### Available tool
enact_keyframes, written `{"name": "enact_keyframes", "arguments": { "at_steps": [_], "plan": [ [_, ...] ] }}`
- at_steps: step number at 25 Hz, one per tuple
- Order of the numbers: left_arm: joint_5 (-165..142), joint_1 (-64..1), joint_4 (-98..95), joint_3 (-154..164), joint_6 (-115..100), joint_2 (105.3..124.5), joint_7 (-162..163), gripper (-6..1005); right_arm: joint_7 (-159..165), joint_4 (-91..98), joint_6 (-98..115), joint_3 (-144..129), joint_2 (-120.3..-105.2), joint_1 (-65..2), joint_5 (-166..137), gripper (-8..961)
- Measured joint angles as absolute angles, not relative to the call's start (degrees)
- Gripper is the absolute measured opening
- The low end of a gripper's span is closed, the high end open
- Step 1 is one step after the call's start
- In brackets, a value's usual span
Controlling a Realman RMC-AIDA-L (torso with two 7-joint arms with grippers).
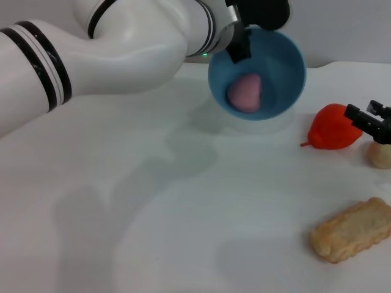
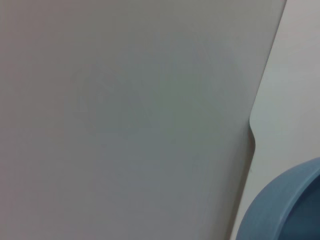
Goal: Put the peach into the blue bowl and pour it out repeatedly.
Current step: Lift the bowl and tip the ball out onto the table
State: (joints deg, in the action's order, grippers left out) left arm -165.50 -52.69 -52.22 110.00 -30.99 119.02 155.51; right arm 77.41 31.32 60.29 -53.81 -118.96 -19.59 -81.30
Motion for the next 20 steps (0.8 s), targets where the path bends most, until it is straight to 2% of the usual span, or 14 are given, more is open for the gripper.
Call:
{"name": "enact_keyframes", "arguments": {
  "at_steps": [20],
  "plan": [
    [-165.6,-49.3,-52.6,112.1,-12.1,119.07,138.5,-2,77.2,31.2,59.7,-51.8,-118.68,-19.8,-80.5,704]
  ]
}}
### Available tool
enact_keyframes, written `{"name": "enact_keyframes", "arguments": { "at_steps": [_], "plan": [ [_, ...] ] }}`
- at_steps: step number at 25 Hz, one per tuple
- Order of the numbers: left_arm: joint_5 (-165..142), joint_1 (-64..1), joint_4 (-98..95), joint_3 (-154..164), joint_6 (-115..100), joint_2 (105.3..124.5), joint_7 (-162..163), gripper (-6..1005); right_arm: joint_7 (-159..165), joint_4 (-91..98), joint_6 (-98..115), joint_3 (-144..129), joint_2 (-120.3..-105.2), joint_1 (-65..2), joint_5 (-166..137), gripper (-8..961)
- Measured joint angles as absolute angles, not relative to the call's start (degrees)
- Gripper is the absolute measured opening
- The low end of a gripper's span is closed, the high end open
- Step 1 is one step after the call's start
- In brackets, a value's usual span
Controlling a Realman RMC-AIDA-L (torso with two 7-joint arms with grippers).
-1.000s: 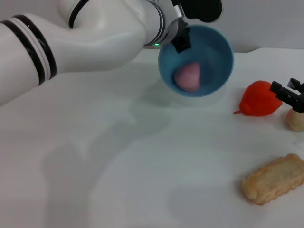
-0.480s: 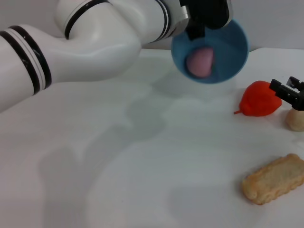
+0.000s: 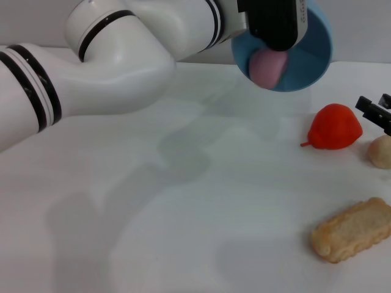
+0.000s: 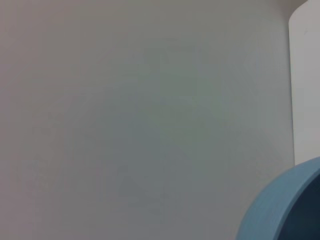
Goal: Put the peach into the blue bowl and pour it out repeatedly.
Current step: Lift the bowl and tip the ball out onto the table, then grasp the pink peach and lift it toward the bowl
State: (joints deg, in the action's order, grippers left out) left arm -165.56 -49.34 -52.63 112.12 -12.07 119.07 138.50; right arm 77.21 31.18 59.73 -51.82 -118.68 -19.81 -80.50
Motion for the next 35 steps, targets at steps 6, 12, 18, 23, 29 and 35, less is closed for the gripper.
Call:
{"name": "enact_keyframes", "arguments": {
  "at_steps": [6,12,18,23,29,35],
  "plan": [
    [-165.5,-48.4,-52.4,112.3,-10.2,119.00,138.6,-1,77.2,31.3,59.7,-51.4,-118.60,-19.8,-80.5,704],
    [-165.1,-47.5,-52.3,112.3,-8.3,119.06,141.0,-1,77.2,31.3,59.7,-51.3,-118.56,-19.8,-80.5,703],
    [-165.0,-46.0,-52.3,112.0,-6.8,119.00,144.5,-2,77.2,31.1,59.7,-50.8,-118.56,-20.1,-80.5,704],
    [-163.2,-47.1,-52.2,108.5,-9.6,119.00,153.5,-1,78.6,29.1,59.9,-51.0,-118.53,-22.0,-80.8,703],
    [-156.5,-49.0,-51.6,100.1,-19.6,118.74,162.1,-1,91.7,28.8,59.9,-51.5,-118.35,-26.2,-90.4,703],
    [-152.8,-48.5,-50.6,94.1,-25.7,118.53,162.8,-2,106.6,29.3,62.6,-51.5,-118.28,-33.2,-104.5,704]
  ]
}}
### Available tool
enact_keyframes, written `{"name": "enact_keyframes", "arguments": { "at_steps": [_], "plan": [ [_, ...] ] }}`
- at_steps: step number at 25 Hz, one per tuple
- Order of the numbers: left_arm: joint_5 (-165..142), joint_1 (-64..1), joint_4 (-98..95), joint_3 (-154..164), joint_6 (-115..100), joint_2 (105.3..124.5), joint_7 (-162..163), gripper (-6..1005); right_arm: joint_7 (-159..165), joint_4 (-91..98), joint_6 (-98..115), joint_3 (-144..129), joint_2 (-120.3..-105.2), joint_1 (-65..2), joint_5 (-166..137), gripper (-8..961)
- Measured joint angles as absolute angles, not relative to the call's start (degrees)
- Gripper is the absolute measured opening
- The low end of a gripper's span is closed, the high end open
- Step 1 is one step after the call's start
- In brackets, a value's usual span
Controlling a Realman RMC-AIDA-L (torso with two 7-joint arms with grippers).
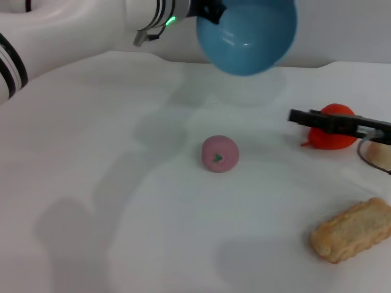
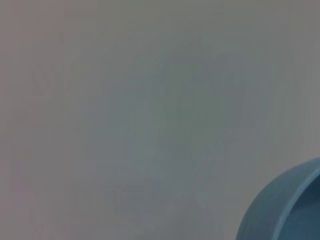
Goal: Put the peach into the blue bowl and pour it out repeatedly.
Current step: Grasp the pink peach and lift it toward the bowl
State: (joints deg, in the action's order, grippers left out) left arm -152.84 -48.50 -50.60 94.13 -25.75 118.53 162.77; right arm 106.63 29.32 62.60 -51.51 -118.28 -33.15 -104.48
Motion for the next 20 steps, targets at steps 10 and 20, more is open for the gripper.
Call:
{"name": "enact_keyframes", "arguments": {
  "at_steps": [10,20],
  "plan": [
    [-151.6,-47.6,-49.9,94.0,-26.6,118.51,164.0,-2,118.0,23.0,59.0,-53.4,-118.66,-44.6,-117.4,704],
    [-151.2,-47.5,-49.3,94.0,-25.7,118.69,164.3,-2,115.8,17.9,51.0,-59.0,-119.61,-47.8,-115.1,703]
  ]
}}
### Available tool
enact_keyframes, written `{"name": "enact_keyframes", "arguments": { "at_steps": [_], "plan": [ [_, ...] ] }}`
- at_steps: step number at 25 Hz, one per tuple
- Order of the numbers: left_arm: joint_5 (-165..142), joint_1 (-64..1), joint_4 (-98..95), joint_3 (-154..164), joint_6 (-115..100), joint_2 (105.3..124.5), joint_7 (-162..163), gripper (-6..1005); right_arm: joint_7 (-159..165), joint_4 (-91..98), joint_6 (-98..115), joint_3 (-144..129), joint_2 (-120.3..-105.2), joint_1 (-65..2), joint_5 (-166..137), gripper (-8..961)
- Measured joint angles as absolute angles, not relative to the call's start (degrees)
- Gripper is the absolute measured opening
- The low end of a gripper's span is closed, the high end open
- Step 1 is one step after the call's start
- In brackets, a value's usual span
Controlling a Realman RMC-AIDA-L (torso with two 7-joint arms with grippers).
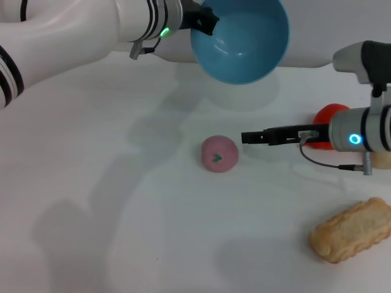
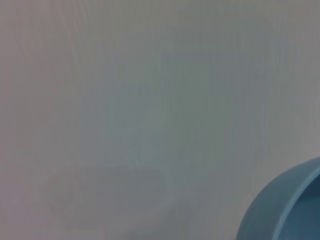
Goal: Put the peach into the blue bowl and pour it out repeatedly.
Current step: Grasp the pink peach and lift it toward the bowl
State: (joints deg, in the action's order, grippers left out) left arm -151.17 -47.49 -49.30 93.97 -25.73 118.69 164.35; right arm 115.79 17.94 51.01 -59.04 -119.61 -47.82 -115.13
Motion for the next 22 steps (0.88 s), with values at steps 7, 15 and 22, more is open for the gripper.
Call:
{"name": "enact_keyframes", "arguments": {
  "at_steps": [7,15,22],
  "plan": [
    [-150.9,-47.6,-49.0,94.5,-25.5,118.77,164.8,-1,104.2,11.7,49.2,-64.7,-119.78,-49.8,-100.1,703],
    [-150.2,-47.9,-49.0,94.7,-25.5,118.92,164.8,-1,103.2,7.8,46.9,-66.0,-119.82,-50.9,-98.1,704],
    [-148.6,-47.8,-49.1,96.3,-24.7,118.89,164.8,-1,92.9,2.7,46.6,-65.8,-119.89,-52.4,-89.3,704]
  ]
}}
